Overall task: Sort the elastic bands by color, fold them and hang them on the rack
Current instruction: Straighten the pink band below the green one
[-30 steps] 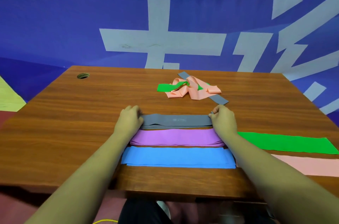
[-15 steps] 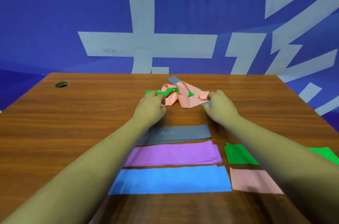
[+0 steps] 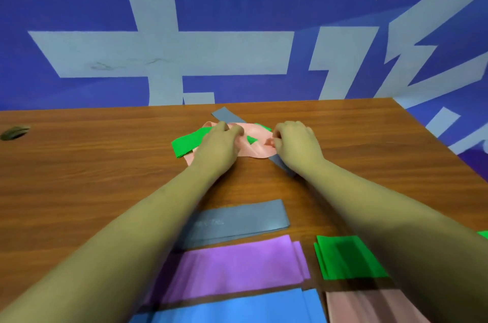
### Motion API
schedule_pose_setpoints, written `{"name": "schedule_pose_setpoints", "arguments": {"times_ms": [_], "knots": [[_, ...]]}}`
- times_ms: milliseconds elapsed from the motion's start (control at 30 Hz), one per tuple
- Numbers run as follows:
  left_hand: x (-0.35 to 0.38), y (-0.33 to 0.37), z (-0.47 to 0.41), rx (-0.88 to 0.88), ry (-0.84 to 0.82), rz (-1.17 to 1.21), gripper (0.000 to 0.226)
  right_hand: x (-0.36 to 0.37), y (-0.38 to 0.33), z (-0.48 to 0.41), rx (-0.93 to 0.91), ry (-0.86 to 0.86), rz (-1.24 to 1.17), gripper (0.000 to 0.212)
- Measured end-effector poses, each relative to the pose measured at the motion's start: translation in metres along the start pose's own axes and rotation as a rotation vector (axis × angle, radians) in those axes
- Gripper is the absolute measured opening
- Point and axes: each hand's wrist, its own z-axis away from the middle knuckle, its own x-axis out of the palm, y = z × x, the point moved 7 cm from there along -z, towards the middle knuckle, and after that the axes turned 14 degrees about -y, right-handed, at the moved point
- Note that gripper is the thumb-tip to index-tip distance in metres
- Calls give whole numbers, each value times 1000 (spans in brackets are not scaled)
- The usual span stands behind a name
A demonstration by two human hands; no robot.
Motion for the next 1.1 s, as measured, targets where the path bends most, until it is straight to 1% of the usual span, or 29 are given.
{"name": "schedule_pose_setpoints", "arguments": {"times_ms": [67, 167, 200, 300, 367, 400, 433, 467, 567, 600, 633, 700, 767, 800, 900, 967, 1100], "knots": [[-8, -1, 3, 9, 52, 52, 43, -27, -7, 5, -52, 105, -132, 13], [-22, -3, 10, -6, 110, 170, 40, -78, -25, 18, -144, 232, -278, 10], [-26, -2, 14, -13, 119, 250, 47, -96, -34, 24, -178, 255, -326, 10], [-44, 12, 32, 27, 126, 524, 85, -144, -58, 47, -261, 295, -453, 9], [-58, 21, 43, 52, 169, 685, 97, -171, -70, 61, -284, 312, -531, 7], [-67, 25, 50, 61, 194, 756, 98, -184, -75, 68, -290, 320, -578, 7], [-75, 30, 58, 88, 206, 805, 94, -195, -78, 76, -294, 329, -632, 6], [-83, 38, 64, 134, 193, 827, 83, -206, -81, 83, -296, 340, -687, 6], [-106, 70, 89, 268, 133, 812, 28, -235, -89, 106, -292, 365, -748, 10], [-113, 82, 100, 305, 124, 868, 18, -243, -92, 113, -288, 364, -747, 10], [-120, 94, 111, 339, 130, 933, 16, -251, -96, 121, -283, 359, -746, 11], [-136, 116, 134, 397, 157, 1084, 20, -265, -102, 137, -271, 351, -752, 12], [-146, 138, 157, 421, 111, 1261, 31, -279, -109, 156, -266, 340, -763, 13], [-151, 148, 168, 441, 74, 1309, 35, -285, -113, 166, -266, 325, -774, 12], [-165, 170, 202, 475, 73, 1216, 26, -295, -120, 193, -254, 233, -794, 10], [-170, 176, 218, 482, 100, 1253, 22, -294, -119, 207, -234, 168, -827, 10], [-170, 185, 245, 512, 52, 1341, 30, -276, -106, 237, -203, 99, -1111, 10]]}}
